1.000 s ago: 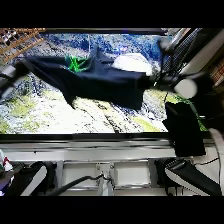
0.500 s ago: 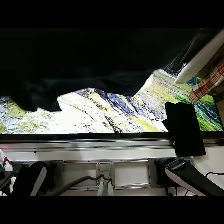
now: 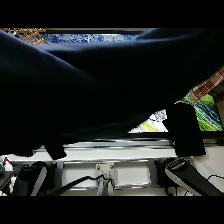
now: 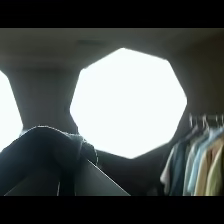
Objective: Fold the clothes and pants, and hang the long-sleeved shirts on hangers.
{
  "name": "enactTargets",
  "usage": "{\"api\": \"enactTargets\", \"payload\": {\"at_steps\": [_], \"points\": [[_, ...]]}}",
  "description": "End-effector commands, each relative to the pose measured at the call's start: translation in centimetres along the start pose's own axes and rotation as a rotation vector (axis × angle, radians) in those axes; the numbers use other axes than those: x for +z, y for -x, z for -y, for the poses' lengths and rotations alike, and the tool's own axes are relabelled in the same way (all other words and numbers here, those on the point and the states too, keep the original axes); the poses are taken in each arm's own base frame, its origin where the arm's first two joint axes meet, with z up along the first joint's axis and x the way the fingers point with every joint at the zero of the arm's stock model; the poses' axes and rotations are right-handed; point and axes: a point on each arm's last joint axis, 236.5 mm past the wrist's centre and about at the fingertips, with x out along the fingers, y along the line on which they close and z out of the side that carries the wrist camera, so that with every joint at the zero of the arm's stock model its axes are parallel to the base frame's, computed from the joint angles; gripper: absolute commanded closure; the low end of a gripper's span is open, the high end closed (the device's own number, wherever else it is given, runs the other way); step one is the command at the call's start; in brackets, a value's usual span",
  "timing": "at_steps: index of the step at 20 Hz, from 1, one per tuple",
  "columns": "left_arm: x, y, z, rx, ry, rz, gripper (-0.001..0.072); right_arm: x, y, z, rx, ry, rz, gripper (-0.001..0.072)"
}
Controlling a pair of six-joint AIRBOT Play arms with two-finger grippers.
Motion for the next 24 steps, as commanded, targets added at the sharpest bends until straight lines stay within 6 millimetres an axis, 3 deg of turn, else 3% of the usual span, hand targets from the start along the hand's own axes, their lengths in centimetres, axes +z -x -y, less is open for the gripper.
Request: {"api": "enactTargets", "payload": {"at_steps": [1,2,4,7,11,13,15,16,17,18,20,23,24], "points": [[-7.8,-2.1,-0.1,-0.049,-0.065,-0.249,0.0696,-2.3,-1.3,3.9,-0.152,0.018,-0.094,0.068],[-11.2,-3.1,-0.4,-0.068,-0.056,-0.341,0.0696,-3.5,-2.8,5.3,-0.194,0.019,-0.141,0.068],[-20.0,-5.2,-1.0,-0.112,0.003,-0.552,0.0696,-6.8,-6.9,7.4,-0.241,0.013,-0.26,0.068],[-34.7,-7.4,-3.0,-0.132,0.067,-0.822,0.0695,-13.3,-15.1,12.0,-0.325,0.021,-0.445,0.0682],[-53.6,-7.2,-5.7,-0.084,0.107,-1.048,0.0695,-22.9,-26.3,20.6,-0.418,-0.058,-0.581,0.0683],[-60.1,-7.1,-6.5,-0.013,0.13,-1.064,0.0695,-26.3,-31.3,25.2,-0.444,-0.112,-0.555,0.0681],[-63.8,-7.4,-6.5,0.053,0.152,-1.042,0.0687,-29.1,-35.0,28.3,-0.439,-0.203,-0.543,0.0676],[-64.6,-7.5,-6.4,0.073,0.165,-1.031,0.0525,-30.1,-36.2,28.9,-0.426,-0.261,-0.546,0.0491],[-64.7,-7.6,-6.2,0.083,0.181,-1.023,0.0134,-30.4,-37.0,28.9,-0.398,-0.327,-0.543,0.0134],[-64.5,-7.7,-6.2,0.084,0.191,-1.02,-0.0002,-30.1,-37.3,28.7,-0.378,-0.37,-0.539,0.0047],[-63.0,-7.8,-7.2,0.082,0.186,-1.016,-0.0003,-28.6,-36.6,27.9,-0.36,-0.387,-0.539,0.0189],[-59.2,-6.9,-10.5,0.091,0.212,-1.031,0.0015,-27.2,-34.0,26.2,-0.341,-0.361,-0.592,0.0267],[-58.4,-5.5,-11.1,0.077,0.249,-1.075,0.0152,-27.1,-32.9,25.4,-0.327,-0.338,-0.634,0.0293]]}}
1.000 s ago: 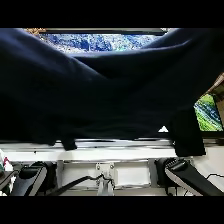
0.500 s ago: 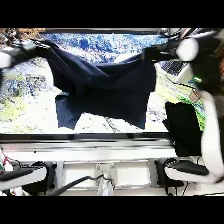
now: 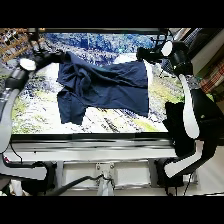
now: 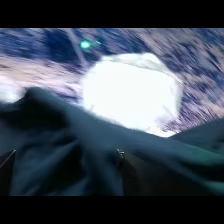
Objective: Fold the clothes and pants, and hang the long-sleeved shirts on hangers.
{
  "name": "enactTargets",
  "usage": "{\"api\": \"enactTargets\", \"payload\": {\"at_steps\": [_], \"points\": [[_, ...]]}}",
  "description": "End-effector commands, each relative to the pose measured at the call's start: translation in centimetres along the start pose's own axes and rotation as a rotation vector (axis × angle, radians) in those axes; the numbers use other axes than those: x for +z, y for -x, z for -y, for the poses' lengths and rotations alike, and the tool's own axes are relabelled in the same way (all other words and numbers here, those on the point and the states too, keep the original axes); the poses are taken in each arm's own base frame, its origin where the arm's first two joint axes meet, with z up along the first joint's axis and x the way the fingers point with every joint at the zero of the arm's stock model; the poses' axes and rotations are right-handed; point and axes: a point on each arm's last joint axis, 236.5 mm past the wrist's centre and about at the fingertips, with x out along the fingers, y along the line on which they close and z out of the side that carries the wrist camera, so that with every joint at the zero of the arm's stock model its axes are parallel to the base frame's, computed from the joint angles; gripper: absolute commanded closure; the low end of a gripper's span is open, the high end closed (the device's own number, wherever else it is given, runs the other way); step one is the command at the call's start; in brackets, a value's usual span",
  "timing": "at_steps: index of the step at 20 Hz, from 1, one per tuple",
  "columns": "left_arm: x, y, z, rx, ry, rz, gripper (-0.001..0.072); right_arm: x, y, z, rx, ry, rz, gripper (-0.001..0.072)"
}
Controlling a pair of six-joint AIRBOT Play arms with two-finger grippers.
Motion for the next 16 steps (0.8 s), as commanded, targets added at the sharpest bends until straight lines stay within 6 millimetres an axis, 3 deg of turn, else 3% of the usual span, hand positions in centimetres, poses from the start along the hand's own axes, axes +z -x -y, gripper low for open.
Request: {"api": "enactTargets", "payload": {"at_steps": [1,2,5,6,7,11,16], "points": [[-1.9,4.1,-2.3,-0.062,0.041,-0.144,0.0354,-2.2,2.9,-0.8,0.019,0.053,-0.111,0.0292],[-4.1,5.3,-3.1,-0.084,0.036,-0.239,0.0403,-3.2,3.9,-1.0,0.02,0.083,-0.148,0.0293],[-12.0,7.6,-5.7,-0.064,0.017,-0.504,0.0397,-4.3,6.1,-2.3,0.037,0.138,-0.18,0.0293],[-14.2,8.0,-6.1,-0.05,-0.005,-0.561,0.0305,-4.3,6.7,-2.8,0.043,0.149,-0.171,0.0294],[-15.8,8.0,-5.8,-0.057,-0.024,-0.596,0.0281,-4.5,7.2,-3.3,0.051,0.156,-0.167,0.03],[-18.5,6.2,-5.0,-0.062,-0.064,-0.601,0.0278,-5.1,8.1,-5.3,0.075,0.19,-0.169,0.0328],[-21.7,5.0,-3.6,-0.124,0.017,-0.666,0.0278,-5.3,8.0,-5.7,0.078,0.198,-0.169,0.0328]]}}
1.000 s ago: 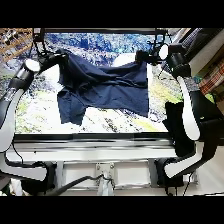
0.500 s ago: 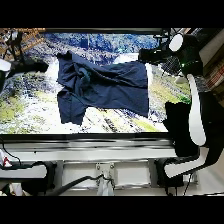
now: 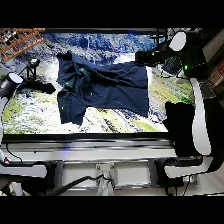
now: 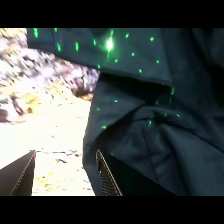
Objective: Fold the clothes and pants, and hang the long-sleeved shirts on hangers.
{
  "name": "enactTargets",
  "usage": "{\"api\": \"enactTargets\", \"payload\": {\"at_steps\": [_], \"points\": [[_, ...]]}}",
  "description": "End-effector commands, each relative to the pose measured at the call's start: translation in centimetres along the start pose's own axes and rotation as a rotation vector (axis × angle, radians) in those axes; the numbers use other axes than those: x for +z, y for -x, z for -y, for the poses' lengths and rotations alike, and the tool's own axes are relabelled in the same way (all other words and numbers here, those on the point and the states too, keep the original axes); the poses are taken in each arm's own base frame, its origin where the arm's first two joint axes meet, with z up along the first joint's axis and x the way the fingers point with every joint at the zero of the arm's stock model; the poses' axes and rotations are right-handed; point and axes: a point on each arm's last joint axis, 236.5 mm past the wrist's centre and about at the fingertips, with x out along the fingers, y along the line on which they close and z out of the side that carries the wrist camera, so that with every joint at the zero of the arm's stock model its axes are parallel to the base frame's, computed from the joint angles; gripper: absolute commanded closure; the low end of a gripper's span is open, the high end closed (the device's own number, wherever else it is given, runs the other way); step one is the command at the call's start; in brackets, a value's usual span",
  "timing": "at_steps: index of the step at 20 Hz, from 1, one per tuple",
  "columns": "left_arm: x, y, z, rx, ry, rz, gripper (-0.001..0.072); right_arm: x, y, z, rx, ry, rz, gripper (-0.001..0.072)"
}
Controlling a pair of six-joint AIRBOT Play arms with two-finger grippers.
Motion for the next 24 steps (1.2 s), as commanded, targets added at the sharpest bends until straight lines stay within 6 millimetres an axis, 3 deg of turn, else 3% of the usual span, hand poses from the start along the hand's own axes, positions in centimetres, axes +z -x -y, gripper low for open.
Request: {"api": "enactTargets", "payload": {"at_steps": [1,7,10,12,13,15,17,19,20,22,24], "points": [[-1.7,-1.8,0.8,-0.051,0.011,-0.056,0.0278,-0.2,0.1,-0.2,-0.002,0.008,-0.004,0.0328],[-1.6,-2.8,1.9,-0.106,0.01,-0.041,0.0282,0.1,0.1,-0.2,-0.004,0.008,0.008,0.0328],[-1.6,-4.1,2.7,-0.107,-0.019,-0.046,0.0323,0.1,0.1,-0.3,0.0,0.007,0.007,0.0328],[-0.6,-4.8,2.7,-0.077,-0.033,-0.014,0.0405,0.0,0.1,-0.4,0.006,0.005,0.003,0.0328],[-0.2,-5.0,2.7,-0.064,-0.039,0.002,0.0526,-0.1,0.1,-0.5,0.007,0.004,-0.003,0.0328],[-0.1,-5.0,2.8,-0.061,-0.046,0.003,0.0658,-0.7,0.2,-0.4,0.005,0.005,-0.026,0.0328],[-0.9,-4.7,3.0,-0.08,-0.046,-0.03,0.0692,-1.1,0.4,-0.4,0.0,0.008,-0.043,0.0335],[-1.6,-3.8,2.8,-0.102,0.0,-0.057,0.0693,-1.6,1.4,1.5,-0.085,0.025,-0.055,0.0427],[-1.8,-2.9,2.8,-0.117,0.052,-0.065,0.0693,-2.5,2.0,3.4,-0.169,0.025,-0.081,0.0425],[-1.4,-1.2,3.6,-0.174,0.14,-0.05,0.0693,-6.2,2.7,6.3,-0.263,-0.014,-0.167,0.042],[-0.1,0.0,4.4,-0.215,0.177,-0.008,0.0693,-11.8,2.4,7.8,-0.272,-0.084,-0.27,0.0421]]}}
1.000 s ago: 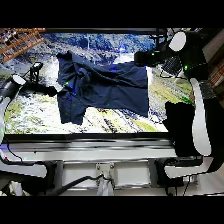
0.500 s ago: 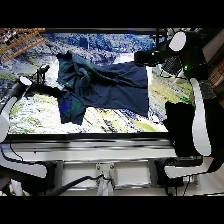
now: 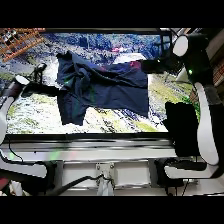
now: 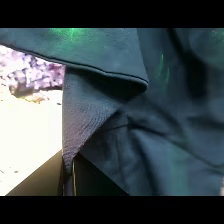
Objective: Fold the clothes and pants, and hang the long-sleeved shirts on hangers.
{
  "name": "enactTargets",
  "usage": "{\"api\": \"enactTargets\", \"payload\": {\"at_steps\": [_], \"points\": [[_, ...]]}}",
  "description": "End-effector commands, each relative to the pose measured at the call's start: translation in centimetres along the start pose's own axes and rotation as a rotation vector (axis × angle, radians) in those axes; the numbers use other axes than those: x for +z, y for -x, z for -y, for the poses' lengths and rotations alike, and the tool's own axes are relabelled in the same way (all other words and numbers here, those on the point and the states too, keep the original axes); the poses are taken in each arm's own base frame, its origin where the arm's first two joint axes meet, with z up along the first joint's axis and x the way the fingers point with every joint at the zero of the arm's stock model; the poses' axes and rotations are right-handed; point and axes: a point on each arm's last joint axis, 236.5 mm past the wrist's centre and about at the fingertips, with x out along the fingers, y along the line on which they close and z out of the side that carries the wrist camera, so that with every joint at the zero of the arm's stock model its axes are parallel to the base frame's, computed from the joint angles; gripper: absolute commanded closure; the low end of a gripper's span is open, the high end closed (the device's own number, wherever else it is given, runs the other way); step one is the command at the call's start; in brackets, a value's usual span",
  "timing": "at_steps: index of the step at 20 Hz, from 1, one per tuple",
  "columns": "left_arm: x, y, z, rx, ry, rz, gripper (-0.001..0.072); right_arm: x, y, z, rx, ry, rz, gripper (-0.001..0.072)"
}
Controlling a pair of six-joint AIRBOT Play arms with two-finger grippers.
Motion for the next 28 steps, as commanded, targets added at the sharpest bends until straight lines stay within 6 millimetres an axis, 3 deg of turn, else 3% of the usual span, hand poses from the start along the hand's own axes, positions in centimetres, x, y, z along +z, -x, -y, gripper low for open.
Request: {"api": "enactTargets", "payload": {"at_steps": [1,3,4,6,10,12,15,18,28], "points": [[1.0,1.8,1.8,-0.079,0.084,0.039,0.0693,-8.5,-1.7,3.7,-0.086,-0.093,-0.166,0.0421],[1.0,1.9,2.4,-0.089,0.079,0.038,0.0693,-13.3,-3.2,5.1,-0.084,-0.176,-0.195,0.0426],[0.9,1.8,2.7,-0.096,0.076,0.031,0.0693,-14.9,-4.0,5.5,-0.057,-0.231,-0.183,0.0446],[0.8,1.8,2.9,-0.1,0.073,0.026,0.0693,-16.7,-5.4,5.9,0.046,-0.399,-0.16,0.0398],[0.8,1.8,2.9,-0.102,0.072,0.023,0.0693,-14.8,-7.4,4.8,0.353,-0.578,-0.097,0.0299],[0.8,1.8,2.9,-0.102,0.072,0.023,0.0693,-14.9,-8.6,4.6,0.406,-0.608,-0.132,0.0286],[0.7,1.8,3.0,-0.104,0.072,0.02,0.0693,-15.5,-11.0,5.3,0.392,-0.626,-0.17,0.0286],[0.7,1.8,3.0,-0.105,0.072,0.02,0.0693,-14.8,-12.4,6.5,0.357,-0.629,-0.129,0.0287],[0.7,1.8,3.0,-0.104,0.072,0.02,0.0693,-14.2,-13.5,8.2,0.298,-0.63,-0.084,0.0289]]}}
